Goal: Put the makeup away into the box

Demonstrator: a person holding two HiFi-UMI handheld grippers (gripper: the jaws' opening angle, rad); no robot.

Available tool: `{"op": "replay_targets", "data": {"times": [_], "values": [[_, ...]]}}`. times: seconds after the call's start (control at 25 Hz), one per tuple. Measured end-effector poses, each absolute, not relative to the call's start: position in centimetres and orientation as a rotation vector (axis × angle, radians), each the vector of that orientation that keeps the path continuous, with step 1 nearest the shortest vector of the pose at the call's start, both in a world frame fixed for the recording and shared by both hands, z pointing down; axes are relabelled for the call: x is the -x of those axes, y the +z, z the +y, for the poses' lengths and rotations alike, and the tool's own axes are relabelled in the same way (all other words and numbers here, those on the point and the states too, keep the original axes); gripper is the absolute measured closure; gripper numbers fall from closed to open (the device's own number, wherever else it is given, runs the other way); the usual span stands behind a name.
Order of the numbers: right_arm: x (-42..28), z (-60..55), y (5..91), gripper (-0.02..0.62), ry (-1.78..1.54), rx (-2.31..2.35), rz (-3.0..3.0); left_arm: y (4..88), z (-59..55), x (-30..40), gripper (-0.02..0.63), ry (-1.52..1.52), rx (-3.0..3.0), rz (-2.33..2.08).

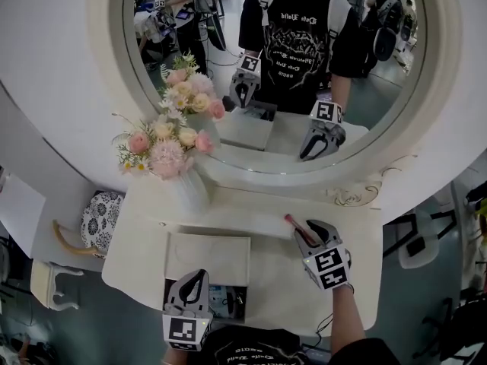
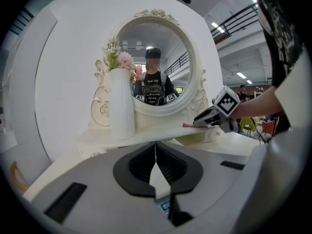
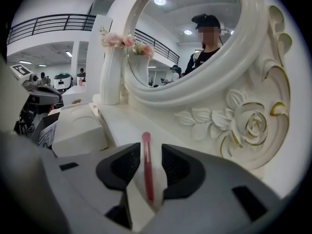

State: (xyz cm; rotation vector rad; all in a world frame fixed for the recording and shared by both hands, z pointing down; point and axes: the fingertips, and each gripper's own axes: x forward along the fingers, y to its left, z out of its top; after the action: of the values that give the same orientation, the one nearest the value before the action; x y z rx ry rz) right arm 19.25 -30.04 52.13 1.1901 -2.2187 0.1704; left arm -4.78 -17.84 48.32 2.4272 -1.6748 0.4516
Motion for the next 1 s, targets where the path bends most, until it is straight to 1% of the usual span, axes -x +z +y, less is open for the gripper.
{"op": "replay_targets", "data": {"times": [0.2,0.44,1.0], "values": [[-19.3,-30.3,52.8,0.456,0.186,-1.177,-2.204,48.6,-18.0,4.8,0.589,0.452,-2.408,-1.678],[-19.3,-30.4,52.7,0.485,0.195,-1.159,-2.201,48.2,-18.5,5.4,0.589,0.399,-2.367,-1.705],[-18.8,-30.1,53.6,0.488,0.228,-1.051,-2.168,48.7,-18.0,5.8,0.589,0.421,-2.339,-1.722]]}}
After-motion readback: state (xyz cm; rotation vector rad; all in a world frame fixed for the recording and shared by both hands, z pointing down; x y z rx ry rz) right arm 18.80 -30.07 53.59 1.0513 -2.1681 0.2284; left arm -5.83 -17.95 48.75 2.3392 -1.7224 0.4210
